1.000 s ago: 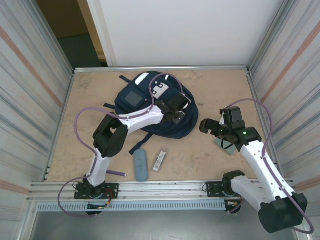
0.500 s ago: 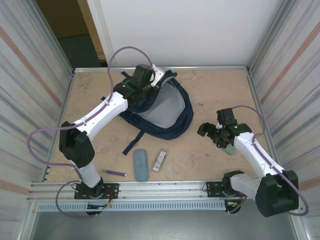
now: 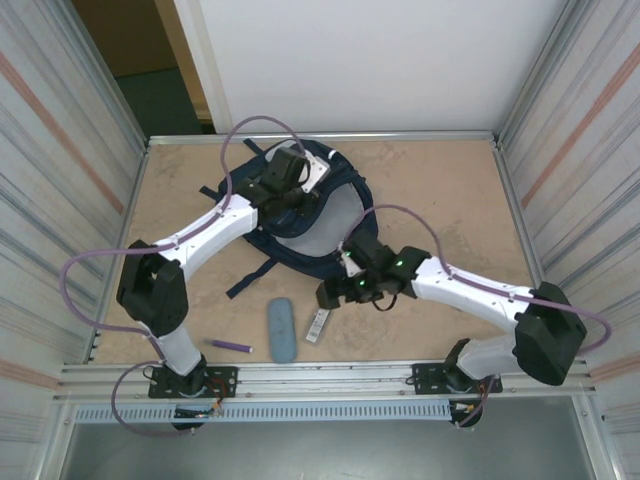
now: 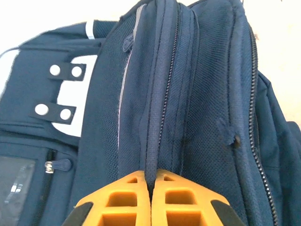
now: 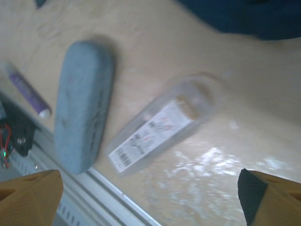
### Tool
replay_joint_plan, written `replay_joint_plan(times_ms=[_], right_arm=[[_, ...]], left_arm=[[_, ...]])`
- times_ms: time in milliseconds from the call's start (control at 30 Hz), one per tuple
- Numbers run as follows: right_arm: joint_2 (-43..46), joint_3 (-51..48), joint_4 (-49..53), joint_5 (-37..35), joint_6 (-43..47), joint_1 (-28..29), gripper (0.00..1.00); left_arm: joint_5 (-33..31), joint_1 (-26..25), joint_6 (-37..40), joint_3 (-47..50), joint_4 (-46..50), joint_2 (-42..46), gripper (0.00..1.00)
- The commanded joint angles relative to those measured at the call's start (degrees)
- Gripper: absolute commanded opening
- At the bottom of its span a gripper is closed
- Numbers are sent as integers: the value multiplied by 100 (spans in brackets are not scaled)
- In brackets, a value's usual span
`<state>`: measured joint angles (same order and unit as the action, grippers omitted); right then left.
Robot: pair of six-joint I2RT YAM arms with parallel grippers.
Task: Pack the student bag
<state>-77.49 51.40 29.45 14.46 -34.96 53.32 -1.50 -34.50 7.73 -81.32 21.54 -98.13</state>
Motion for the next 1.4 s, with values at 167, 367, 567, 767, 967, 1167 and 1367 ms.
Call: replay_joint_plan(times_ms=[167, 367, 567, 767, 967, 1167, 1367], right_arm=[[-1327, 1089, 66, -1744, -263, 1460, 95], [-2356, 1888, 350, -1937, -274, 1987, 96], [-3304, 2702, 597, -2130, -204, 2289, 99], [-3903, 3134, 1039, -2150, -432, 2213, 98], [-4319, 3487, 1363, -2093, -474, 2262, 74], [-3827, 3159, 1110, -2146, -648, 2088, 56], [-2501, 2397, 421, -1938, -1140, 1549, 40]], left_arm=[[1075, 419, -1244, 887, -1095, 394, 0], [1294, 503, -1407, 1047, -1190, 198, 0], [1447, 688, -1789, 1123, -1185, 376, 0], [1375, 716, -1909, 1015, -1101, 470, 0], [1398, 739, -1978, 996, -1129, 458, 0], [1566, 878, -2195, 879, -1053, 494, 0], [1796, 884, -2091, 742, -1004, 683, 0]])
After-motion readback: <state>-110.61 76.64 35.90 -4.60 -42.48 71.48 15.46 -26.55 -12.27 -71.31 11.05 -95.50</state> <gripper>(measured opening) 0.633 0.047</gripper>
